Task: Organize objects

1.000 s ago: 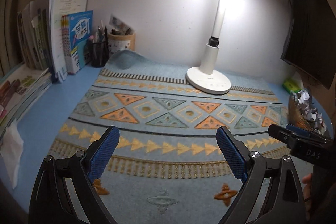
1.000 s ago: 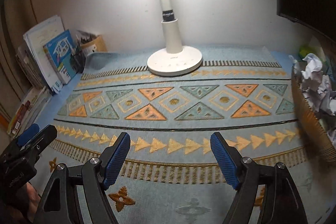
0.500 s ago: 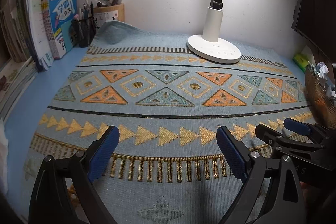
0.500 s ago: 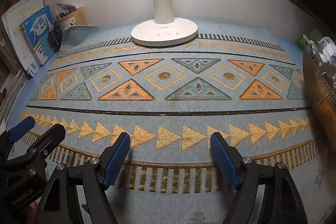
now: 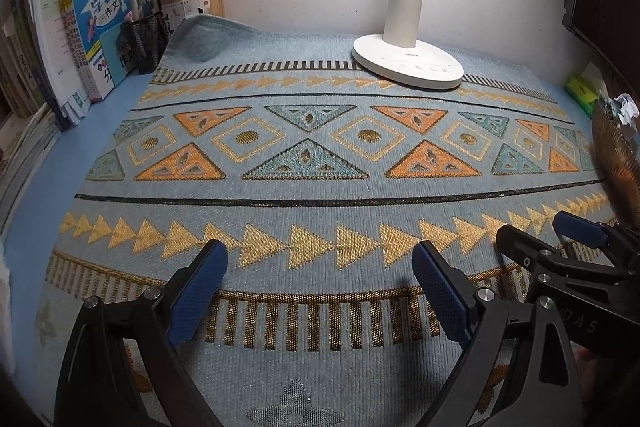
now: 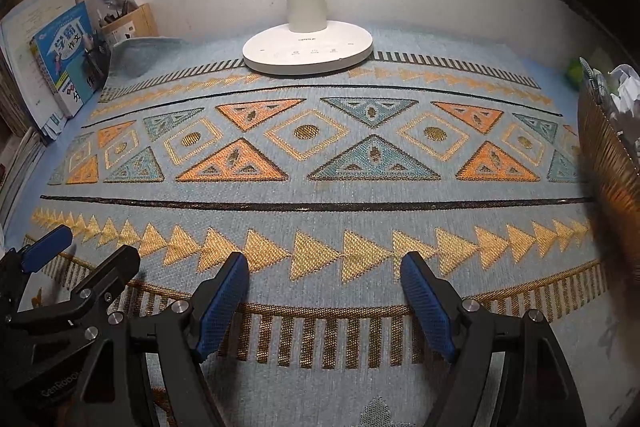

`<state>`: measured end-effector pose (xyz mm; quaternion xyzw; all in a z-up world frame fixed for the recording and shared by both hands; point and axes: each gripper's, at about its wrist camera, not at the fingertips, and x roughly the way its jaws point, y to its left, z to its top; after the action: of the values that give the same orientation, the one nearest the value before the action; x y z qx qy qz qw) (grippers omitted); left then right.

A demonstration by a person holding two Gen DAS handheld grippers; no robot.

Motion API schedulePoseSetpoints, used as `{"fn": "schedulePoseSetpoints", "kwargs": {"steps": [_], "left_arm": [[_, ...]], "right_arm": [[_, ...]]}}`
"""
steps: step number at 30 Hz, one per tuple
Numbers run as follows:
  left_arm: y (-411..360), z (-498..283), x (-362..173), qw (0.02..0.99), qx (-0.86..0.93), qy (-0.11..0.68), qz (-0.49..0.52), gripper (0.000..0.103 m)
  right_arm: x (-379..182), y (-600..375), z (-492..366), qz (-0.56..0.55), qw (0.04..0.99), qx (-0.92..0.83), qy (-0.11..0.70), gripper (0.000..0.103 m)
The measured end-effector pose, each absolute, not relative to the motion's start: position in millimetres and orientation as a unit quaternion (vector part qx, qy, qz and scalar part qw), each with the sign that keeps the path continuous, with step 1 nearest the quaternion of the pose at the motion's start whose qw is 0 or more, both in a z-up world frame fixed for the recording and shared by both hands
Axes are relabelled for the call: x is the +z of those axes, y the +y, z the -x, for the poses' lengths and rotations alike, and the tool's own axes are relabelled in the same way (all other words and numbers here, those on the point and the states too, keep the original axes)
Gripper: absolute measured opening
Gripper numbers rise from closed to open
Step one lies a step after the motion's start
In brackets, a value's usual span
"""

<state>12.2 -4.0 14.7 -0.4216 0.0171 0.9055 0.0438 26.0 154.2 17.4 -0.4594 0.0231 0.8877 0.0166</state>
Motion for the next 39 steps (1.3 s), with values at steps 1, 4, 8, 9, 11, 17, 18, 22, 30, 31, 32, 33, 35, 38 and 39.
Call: {"fn": "schedulePoseSetpoints", "kwargs": {"steps": [1,4,8,9,11,17,18,22,30,31,32,33,35,38,39], "left_arm": [[-3.0,-11.3,13.5,0.045,0.904,0.019,0.426,0.093],[-1.5,-7.7,9.7,0.046,0.897,0.024,0.439,0.093],[-3.5,-1.6,4.9,0.044,0.890,0.019,0.454,0.097],[-3.9,-0.8,4.3,0.043,0.889,0.018,0.456,0.100],[-5.3,0.6,3.6,0.040,0.887,0.016,0.459,0.102],[-6.4,0.7,2.6,0.036,0.887,0.012,0.460,0.102],[-5.3,0.3,2.6,0.035,0.888,0.015,0.458,0.103],[-6.5,-0.4,2.6,0.038,0.890,0.016,0.454,0.103],[-6.7,-0.1,3.0,0.038,0.890,0.018,0.455,0.103],[-6.4,-0.9,2.9,0.037,0.890,0.017,0.454,0.103],[-6.6,-0.8,2.6,0.037,0.890,0.017,0.454,0.103],[-7.0,-0.5,2.7,0.038,0.890,0.017,0.454,0.103],[-7.6,-0.4,2.8,0.038,0.890,0.017,0.454,0.103],[-7.4,-0.6,2.5,0.039,0.890,0.016,0.454,0.103],[-7.4,-0.6,2.4,0.039,0.890,0.016,0.454,0.103]], "right_arm": [[16.8,153.3,-25.5,0.461,0.018,0.887,0.019,0.077],[16.0,152.0,-25.6,0.463,0.026,0.886,0.012,0.078],[16.2,155.0,-26.2,0.462,0.029,0.886,0.018,0.078],[16.3,155.4,-26.3,0.462,0.029,0.886,0.019,0.078],[16.4,154.8,-26.1,0.463,0.030,0.886,0.018,0.078],[13.4,164.1,-22.0,0.474,0.049,0.878,0.031,0.097],[13.4,163.5,-22.4,0.474,0.050,0.879,0.029,0.097],[13.1,162.4,-22.2,0.474,0.050,0.878,0.028,0.097],[11.8,166.1,-20.8,0.482,0.055,0.874,0.028,0.103],[11.7,166.0,-20.4,0.482,0.054,0.874,0.026,0.103],[11.7,166.0,-20.2,0.482,0.054,0.874,0.024,0.103],[11.9,166.2,-20.3,0.482,0.053,0.874,0.024,0.103],[11.8,166.2,-22.2,0.475,0.057,0.878,0.028,0.103],[12.1,165.4,-25.0,0.467,0.055,0.882,0.026,0.103],[12.2,165.1,-25.3,0.465,0.055,0.883,0.026,0.103]]}}
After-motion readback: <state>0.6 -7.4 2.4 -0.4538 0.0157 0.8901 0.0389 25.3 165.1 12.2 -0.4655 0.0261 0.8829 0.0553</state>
